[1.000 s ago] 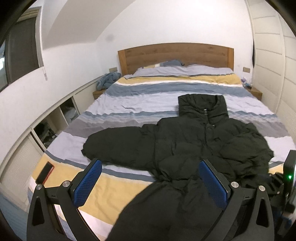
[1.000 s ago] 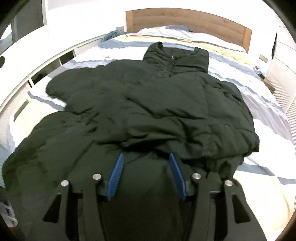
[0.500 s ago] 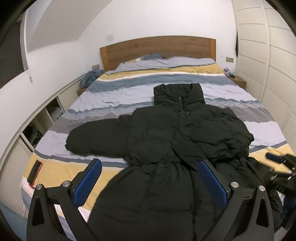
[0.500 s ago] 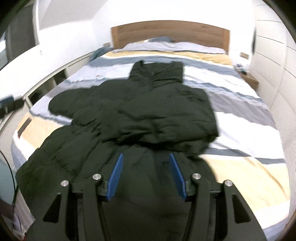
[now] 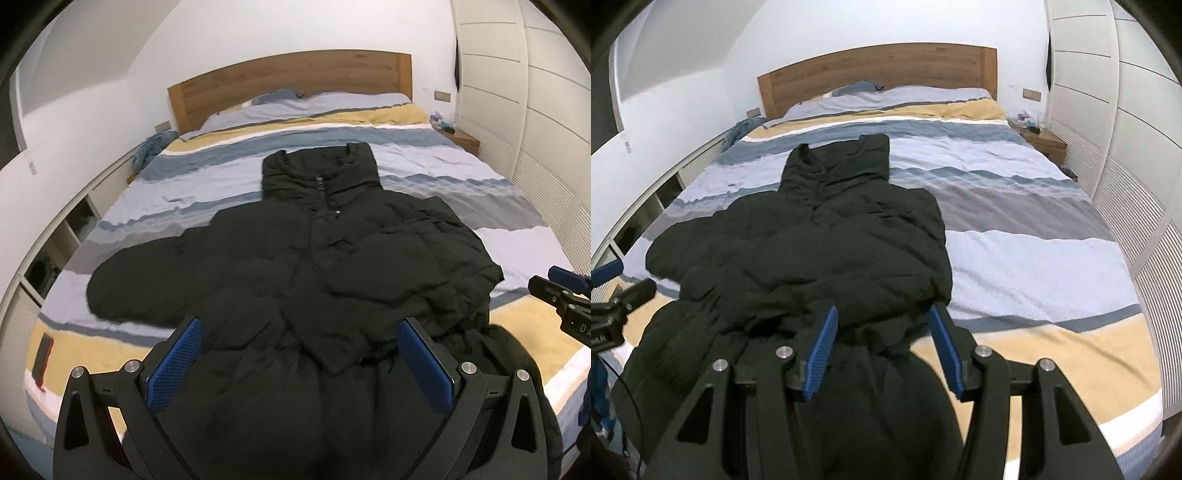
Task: Fold large clothes
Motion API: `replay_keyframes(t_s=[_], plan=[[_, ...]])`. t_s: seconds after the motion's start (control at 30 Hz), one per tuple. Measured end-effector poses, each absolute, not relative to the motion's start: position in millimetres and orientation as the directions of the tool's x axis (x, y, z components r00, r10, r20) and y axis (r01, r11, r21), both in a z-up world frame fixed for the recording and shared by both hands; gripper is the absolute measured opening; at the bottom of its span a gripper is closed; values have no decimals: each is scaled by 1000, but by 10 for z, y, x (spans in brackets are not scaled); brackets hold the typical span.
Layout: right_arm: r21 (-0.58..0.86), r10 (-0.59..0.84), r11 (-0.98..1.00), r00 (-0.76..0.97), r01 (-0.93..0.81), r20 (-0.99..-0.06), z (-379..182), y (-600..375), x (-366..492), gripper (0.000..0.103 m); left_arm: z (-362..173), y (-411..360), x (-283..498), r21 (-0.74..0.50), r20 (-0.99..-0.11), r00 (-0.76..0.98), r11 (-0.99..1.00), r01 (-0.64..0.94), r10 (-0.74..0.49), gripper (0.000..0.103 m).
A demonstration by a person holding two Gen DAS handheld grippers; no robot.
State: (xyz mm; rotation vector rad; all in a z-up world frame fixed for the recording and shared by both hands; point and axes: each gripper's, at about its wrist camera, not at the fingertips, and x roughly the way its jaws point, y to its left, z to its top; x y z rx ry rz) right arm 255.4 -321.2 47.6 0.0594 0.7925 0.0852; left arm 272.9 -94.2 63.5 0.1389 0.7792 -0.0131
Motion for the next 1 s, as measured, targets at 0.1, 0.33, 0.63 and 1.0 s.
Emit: replay_keyframes(t_s=[0.1,0.33,0.63,1.0], plan=[[83,96,995,698,-53,-709,427,-3237,2741,50,529,-1084,2960,107,-709,705,992,71,26,102],[95,100,994,704,-46,-703,306,-3303,3261,50,275,-1399,3509,81,-716,698,994,71,9,102],[109,114,993,663,-50,-740,-200,-3292,3751,50,-404,-1446,4011,89,-773,632,996,25,53,103],[91,62,996,606,17,-793,-607,-3618,3788,60,-565,-954,3688,122,-801,593,992,32,80,103]])
